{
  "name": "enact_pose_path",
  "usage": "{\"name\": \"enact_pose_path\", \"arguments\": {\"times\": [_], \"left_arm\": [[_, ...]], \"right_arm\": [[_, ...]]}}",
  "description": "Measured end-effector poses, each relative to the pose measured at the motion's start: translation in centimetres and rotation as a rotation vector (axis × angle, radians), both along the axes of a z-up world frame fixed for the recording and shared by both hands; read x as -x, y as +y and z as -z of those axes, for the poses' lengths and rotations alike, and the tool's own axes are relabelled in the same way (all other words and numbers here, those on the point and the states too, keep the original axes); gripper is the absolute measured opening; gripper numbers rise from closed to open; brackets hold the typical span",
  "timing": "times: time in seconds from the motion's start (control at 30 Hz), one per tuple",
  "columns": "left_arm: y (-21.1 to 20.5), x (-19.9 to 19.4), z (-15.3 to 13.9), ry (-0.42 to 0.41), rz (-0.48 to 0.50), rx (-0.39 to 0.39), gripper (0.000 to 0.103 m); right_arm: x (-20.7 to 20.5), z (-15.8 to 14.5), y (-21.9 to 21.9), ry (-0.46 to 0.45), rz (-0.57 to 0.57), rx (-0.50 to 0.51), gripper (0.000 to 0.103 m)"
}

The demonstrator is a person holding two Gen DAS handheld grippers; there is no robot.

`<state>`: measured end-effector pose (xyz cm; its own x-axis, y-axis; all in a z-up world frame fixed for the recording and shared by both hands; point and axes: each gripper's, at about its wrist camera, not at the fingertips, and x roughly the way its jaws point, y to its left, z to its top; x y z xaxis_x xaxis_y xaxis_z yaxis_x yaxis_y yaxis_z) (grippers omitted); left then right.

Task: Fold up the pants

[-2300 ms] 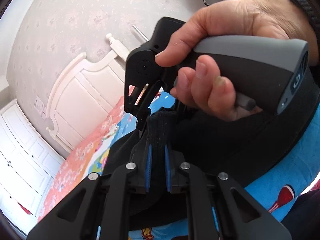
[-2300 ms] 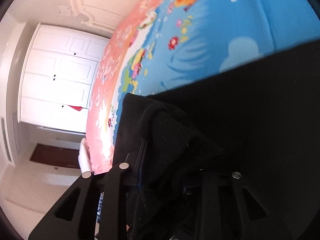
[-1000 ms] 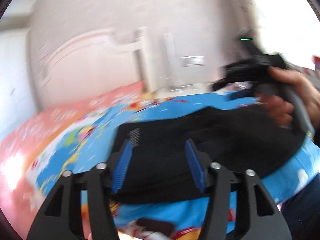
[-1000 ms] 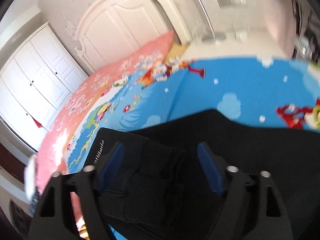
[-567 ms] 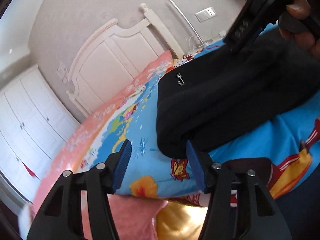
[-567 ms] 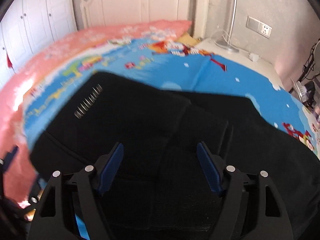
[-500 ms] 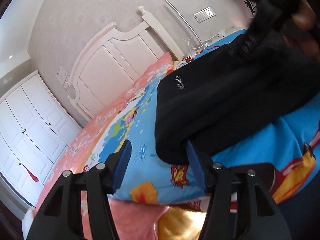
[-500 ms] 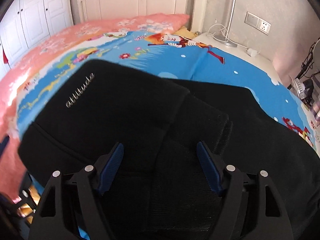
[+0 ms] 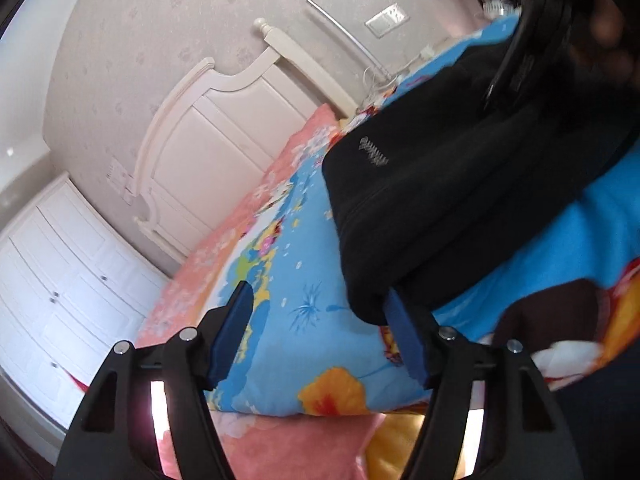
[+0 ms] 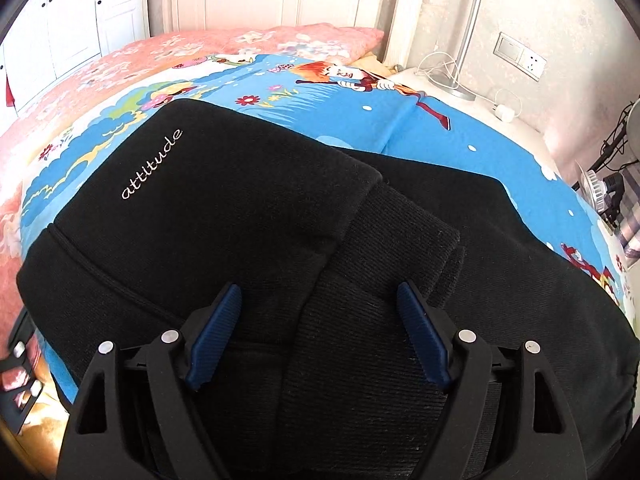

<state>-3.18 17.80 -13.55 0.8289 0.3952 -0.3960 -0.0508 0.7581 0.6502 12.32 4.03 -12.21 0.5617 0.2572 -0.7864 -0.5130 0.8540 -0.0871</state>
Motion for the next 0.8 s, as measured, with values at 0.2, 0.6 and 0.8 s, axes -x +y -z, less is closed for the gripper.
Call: {"name": "enact_pose_path", "arguments": {"times": [0.2,0.6,0.8], "left_arm": [[2.9,-0.7,-6.4,-0.017,0.018,0.543,0.02],[4.4,-9.2,-5.3,0.216,-0.045,0.744,0.02],[4.4,-17.7,-6.4,0.243,-0.022,0.779,0.02]], "right_arm": [[0.2,0.1,-0.1,-0.02,0.005,-0.018,0.078],[0.4,0.2,-0.4,-0.039,-0.003,-0.04,0.08],[0.6,0.2,-0.5,-0.05,-0.003,-0.04,0.08]]}}
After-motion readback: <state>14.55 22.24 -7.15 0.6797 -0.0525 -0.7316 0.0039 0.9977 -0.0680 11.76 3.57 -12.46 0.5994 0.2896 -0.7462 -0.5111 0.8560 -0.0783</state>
